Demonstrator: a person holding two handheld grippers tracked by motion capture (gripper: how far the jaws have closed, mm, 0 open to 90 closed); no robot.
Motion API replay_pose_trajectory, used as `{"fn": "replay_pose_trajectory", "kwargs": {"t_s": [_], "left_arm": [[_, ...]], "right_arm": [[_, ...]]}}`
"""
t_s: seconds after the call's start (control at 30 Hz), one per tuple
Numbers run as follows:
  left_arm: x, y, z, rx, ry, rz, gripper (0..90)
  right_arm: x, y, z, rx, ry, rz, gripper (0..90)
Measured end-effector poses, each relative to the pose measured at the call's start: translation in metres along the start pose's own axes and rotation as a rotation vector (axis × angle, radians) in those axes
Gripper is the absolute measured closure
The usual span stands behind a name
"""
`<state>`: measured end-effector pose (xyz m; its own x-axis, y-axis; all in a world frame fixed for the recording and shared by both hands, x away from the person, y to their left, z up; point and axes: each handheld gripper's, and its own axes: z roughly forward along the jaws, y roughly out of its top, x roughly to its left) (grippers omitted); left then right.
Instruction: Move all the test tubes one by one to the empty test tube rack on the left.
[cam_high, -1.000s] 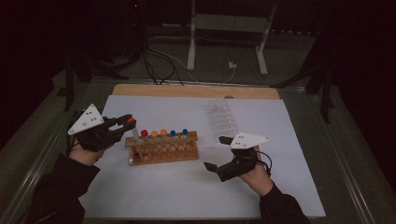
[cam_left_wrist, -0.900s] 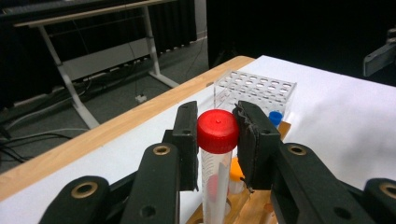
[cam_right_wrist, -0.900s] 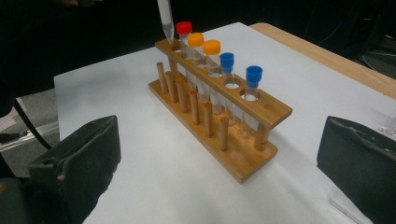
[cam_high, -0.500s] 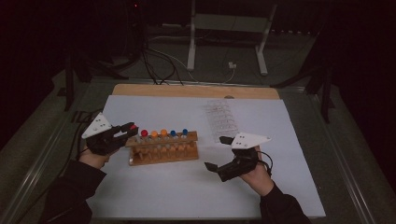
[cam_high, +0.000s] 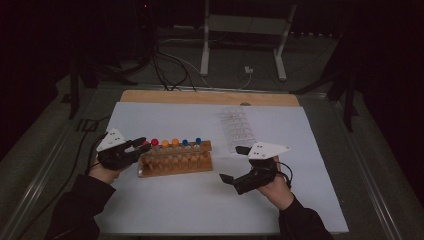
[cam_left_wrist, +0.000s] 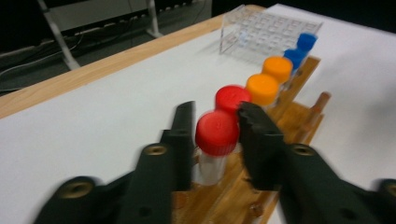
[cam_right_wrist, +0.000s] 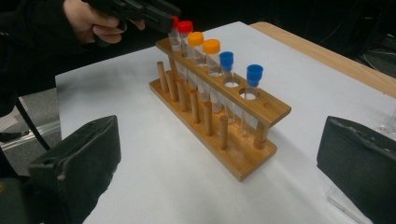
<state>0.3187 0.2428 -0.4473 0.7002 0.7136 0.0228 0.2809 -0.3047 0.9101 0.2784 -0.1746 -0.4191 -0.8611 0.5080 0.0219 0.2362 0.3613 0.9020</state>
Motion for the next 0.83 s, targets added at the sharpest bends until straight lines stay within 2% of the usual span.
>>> {"fn": "replay_pose_trajectory", "kwargs": {"t_s": [0.03,0.1,0.17,0.23,0.33,0.37,0.5,0.63,0.73,0.83], "left_arm": [[-0.002,0.0,-0.003,-0.009,-0.004,-0.002,52.3],[-0.005,0.001,-0.007,-0.014,0.015,-0.005,38.9],[-0.011,0.001,-0.013,-0.019,-0.001,-0.016,29.1],[-0.018,0.0,-0.018,-0.013,-0.031,-0.018,18.6],[-0.03,-0.005,-0.024,-0.021,-0.079,-0.019,13.6],[-0.033,-0.007,-0.026,-0.024,-0.096,-0.024,8.4],[-0.05,-0.02,-0.025,-0.025,-0.134,-0.028,1.8],[-0.065,-0.035,-0.021,-0.032,-0.152,-0.017,1.2],[-0.072,-0.045,-0.016,-0.029,-0.137,-0.005,1.1],[-0.074,-0.052,-0.012,-0.021,-0.162,-0.02,0.5]], "right_arm": [[0.0,0.0,0.0,0.0,0.0,0.0,0.0],[0.0,0.0,0.0,-0.001,-0.002,-0.003,0.0],[0.0,0.0,0.0,-0.001,-0.003,-0.003,0.0],[-0.001,0.0,-0.001,0.0,-0.004,-0.002,0.0],[-0.001,-0.001,0.0,0.001,-0.008,-0.002,0.0],[-0.001,-0.001,0.0,0.001,-0.008,-0.001,0.0],[-0.001,-0.001,0.0,0.002,-0.008,-0.004,0.0],[-0.001,-0.002,0.0,0.0,-0.008,-0.002,0.0],[-0.002,-0.003,0.001,0.0,-0.006,0.001,0.0],[-0.002,-0.003,0.002,0.003,-0.005,0.001,0.0]]}}
